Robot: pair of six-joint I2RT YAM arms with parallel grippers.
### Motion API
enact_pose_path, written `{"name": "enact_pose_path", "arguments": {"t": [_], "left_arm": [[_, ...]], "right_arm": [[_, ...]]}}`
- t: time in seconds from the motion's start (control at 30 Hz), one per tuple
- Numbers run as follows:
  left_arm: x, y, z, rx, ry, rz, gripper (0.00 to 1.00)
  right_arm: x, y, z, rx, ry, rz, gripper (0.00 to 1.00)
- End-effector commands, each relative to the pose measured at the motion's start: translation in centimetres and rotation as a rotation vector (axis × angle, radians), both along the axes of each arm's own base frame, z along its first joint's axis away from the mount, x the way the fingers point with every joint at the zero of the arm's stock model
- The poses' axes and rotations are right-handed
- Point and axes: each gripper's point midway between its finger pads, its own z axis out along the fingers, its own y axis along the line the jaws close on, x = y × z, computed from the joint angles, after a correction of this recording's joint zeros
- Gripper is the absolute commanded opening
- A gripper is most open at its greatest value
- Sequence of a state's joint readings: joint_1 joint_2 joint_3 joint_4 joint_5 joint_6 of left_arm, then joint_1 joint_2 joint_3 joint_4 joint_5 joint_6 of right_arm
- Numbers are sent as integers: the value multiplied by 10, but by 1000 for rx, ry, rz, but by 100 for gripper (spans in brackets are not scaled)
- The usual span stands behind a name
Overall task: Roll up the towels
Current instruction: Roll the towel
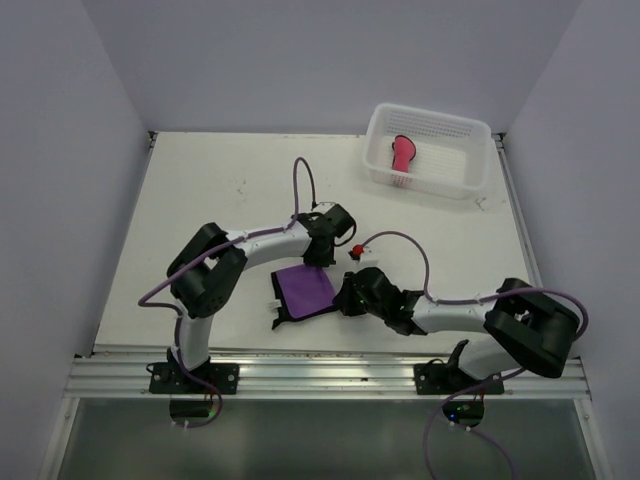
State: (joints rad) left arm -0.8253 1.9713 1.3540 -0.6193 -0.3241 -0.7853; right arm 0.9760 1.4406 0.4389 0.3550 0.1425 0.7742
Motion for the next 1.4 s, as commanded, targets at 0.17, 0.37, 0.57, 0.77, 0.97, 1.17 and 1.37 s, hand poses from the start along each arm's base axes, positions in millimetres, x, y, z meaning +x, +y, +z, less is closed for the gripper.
{"name": "enact_pose_path", "arguments": {"t": [0.17,0.37,0.57,0.77,0.97,1.17,1.37], "left_arm": [[22,-31,32,-265,-116,13,0],[23,-36,37,-324,-150,7,0],[20,-36,40,-364,-167,10,0],[13,-34,38,-378,-159,7,0],[11,-31,41,-386,-163,5,0],[11,-32,43,-398,-162,4,0],[14,-30,43,-400,-162,9,0]], "right_arm": [[-5,-43,11,-218,-72,11,10],[-7,-47,28,-198,-55,-19,37],[-5,-40,37,-139,-26,-65,45],[1,-36,37,-80,15,-111,53],[12,-30,35,21,70,-144,51],[14,-21,26,65,129,-120,48],[9,-14,17,92,173,-106,45]]}}
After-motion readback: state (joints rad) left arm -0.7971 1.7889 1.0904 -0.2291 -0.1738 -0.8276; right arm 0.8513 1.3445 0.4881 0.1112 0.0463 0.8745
